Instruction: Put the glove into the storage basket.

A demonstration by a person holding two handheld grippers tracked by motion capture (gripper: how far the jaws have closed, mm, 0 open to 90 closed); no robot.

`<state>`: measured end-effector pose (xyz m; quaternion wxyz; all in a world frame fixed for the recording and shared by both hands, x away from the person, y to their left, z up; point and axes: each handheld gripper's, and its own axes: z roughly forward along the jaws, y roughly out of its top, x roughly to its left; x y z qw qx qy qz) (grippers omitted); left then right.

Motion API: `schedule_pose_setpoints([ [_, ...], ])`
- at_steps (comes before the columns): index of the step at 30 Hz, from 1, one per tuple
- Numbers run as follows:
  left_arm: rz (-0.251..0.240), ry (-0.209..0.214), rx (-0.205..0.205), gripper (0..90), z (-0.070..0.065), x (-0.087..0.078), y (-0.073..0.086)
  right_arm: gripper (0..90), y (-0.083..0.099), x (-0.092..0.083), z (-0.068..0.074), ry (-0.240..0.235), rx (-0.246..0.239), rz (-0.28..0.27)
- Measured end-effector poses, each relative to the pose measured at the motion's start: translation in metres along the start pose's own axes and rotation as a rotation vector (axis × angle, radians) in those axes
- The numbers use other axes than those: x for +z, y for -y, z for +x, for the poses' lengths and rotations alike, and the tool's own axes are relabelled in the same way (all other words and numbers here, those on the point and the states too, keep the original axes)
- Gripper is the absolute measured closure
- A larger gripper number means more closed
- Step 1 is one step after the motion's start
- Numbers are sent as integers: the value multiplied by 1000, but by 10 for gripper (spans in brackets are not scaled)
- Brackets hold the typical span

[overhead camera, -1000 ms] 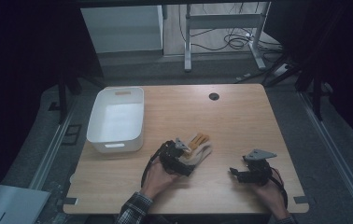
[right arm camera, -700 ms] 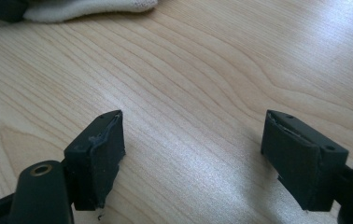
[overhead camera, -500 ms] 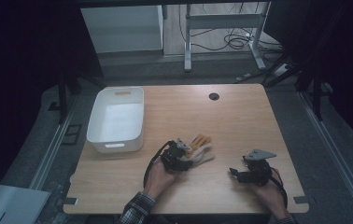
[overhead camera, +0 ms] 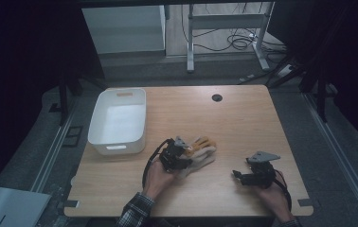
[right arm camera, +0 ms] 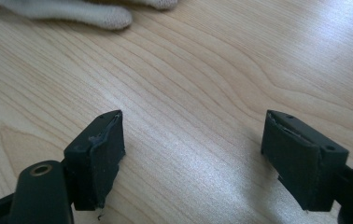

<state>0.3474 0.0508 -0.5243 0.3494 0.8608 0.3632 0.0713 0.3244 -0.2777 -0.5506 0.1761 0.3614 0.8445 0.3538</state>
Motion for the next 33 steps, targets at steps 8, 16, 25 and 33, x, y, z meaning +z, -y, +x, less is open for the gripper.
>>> schedule_pose_setpoints([
  [8,-13,-15,-13,665,9,-14,-4,217,0,0,0,1,0,0],
  [16,-29,-48,-27,667,21,-33,-13,217,0,0,0,0,-3,-2],
  [25,-51,-96,-66,670,43,-59,-28,217,0,0,0,2,0,-1],
  [33,-70,-145,-103,672,65,-79,-38,217,0,0,0,2,-1,-2],
])
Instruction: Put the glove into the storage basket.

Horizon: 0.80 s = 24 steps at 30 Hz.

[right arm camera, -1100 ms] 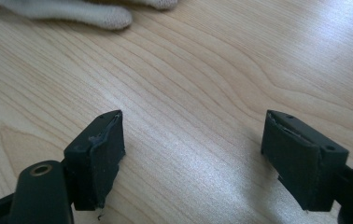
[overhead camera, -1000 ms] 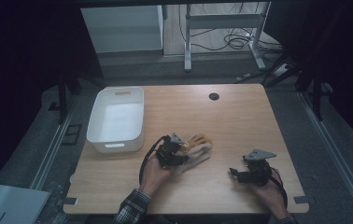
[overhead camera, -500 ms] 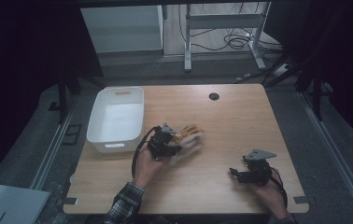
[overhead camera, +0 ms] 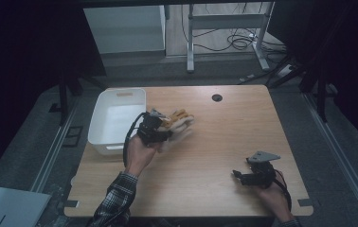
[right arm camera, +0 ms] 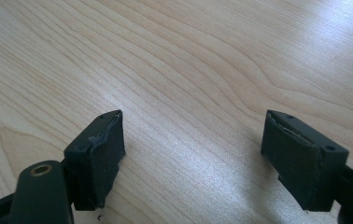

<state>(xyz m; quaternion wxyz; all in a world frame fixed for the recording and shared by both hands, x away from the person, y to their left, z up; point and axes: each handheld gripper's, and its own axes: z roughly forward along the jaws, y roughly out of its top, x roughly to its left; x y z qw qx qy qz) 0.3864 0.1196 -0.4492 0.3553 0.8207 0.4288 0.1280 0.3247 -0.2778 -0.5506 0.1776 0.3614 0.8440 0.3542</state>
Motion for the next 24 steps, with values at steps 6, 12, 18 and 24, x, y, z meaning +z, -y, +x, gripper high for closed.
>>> schedule_pose_setpoints([
  [6,-11,-45,-29,676,17,-9,-5,217,0,0,0,0,-2,-1],
  [12,-37,-89,-65,699,36,-22,-10,217,0,0,0,-1,0,-3],
  [18,-68,-135,-105,734,57,-40,-13,217,0,0,0,-1,0,-3],
  [24,-91,-214,-155,740,81,-59,-14,217,0,0,0,-1,0,-3],
])
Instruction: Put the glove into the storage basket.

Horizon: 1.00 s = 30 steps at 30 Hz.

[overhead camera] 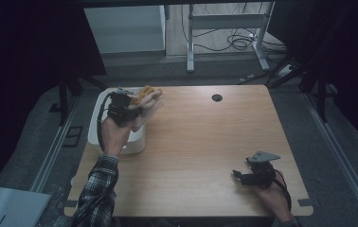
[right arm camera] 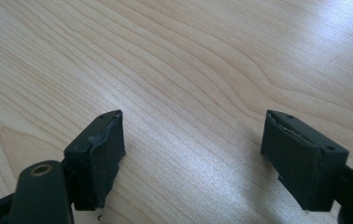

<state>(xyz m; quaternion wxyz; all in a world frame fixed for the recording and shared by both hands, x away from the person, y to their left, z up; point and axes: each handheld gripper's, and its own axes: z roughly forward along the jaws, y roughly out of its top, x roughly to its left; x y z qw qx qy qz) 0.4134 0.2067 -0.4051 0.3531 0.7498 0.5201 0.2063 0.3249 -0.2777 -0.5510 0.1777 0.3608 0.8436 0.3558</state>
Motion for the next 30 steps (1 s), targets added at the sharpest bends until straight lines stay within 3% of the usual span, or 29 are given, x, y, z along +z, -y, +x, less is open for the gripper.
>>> schedule_pose_setpoints([
  [8,-17,-81,-82,739,33,0,6,217,0,0,0,0,-1,0],
  [14,6,-120,-133,738,52,18,21,217,0,0,0,0,2,2],
  [18,48,-136,-154,737,61,33,27,217,0,0,0,-1,3,1],
  [22,81,-144,-163,737,64,46,28,217,0,0,0,-1,2,1],
  [30,151,-123,-133,733,56,72,22,217,0,0,0,-1,2,0],
])
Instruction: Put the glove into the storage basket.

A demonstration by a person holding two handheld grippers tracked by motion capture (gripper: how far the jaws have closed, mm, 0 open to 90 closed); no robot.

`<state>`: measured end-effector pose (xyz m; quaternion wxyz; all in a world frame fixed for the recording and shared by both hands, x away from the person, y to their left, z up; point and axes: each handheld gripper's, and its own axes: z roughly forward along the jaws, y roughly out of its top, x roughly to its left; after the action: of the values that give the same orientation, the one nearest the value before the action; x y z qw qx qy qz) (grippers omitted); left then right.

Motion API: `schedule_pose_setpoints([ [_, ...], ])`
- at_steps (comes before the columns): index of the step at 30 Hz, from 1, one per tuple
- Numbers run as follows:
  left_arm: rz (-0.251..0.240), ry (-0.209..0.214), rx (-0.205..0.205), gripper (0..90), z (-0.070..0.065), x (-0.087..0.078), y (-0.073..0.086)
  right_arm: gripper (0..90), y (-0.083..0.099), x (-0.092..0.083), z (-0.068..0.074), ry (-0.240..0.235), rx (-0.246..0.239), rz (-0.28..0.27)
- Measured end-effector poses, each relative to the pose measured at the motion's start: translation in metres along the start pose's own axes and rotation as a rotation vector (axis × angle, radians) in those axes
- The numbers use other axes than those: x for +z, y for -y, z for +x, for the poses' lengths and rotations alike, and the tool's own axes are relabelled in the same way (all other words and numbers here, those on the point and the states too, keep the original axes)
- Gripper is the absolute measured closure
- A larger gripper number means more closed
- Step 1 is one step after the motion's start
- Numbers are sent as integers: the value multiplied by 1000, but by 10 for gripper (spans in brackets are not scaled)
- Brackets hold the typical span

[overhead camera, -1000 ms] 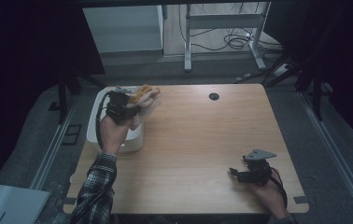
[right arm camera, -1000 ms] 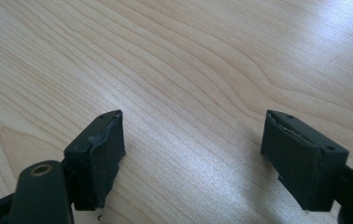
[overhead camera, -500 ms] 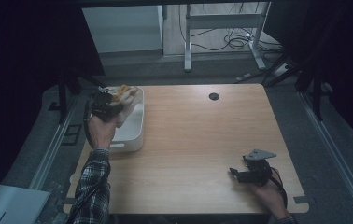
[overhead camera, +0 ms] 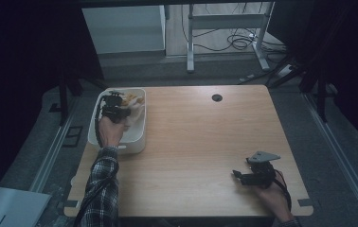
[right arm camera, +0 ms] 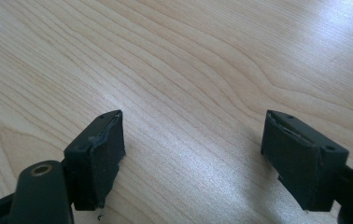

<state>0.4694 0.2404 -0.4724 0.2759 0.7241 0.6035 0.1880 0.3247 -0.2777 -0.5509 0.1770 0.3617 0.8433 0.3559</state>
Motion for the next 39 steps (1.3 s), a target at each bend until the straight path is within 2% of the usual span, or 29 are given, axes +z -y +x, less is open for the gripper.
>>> schedule_pose_setpoints([
  [8,107,2,29,714,-1,19,3,217,0,0,0,0,0,0],
  [10,137,10,39,674,-1,23,4,217,0,0,0,0,0,0],
  [12,170,15,36,590,0,26,5,217,0,0,0,0,0,0],
  [16,220,-18,70,343,0,29,6,217,0,0,0,0,0,0],
  [18,232,-10,81,265,1,28,6,217,0,0,0,0,0,0],
  [20,237,8,86,205,0,25,6,217,0,0,0,0,0,0],
  [23,241,28,96,164,-2,22,6,218,0,0,0,0,0,0],
  [29,222,48,101,127,-2,15,5,218,0,0,0,0,0,0],
  [31,204,63,85,129,-1,11,5,218,0,0,0,0,0,0],
  [34,187,57,78,158,0,7,5,217,0,0,0,0,0,0],
  [35,169,60,61,198,2,4,4,218,0,0,0,0,0,0],
  [39,129,71,53,285,2,-1,5,218,0,0,0,0,0,0],
])
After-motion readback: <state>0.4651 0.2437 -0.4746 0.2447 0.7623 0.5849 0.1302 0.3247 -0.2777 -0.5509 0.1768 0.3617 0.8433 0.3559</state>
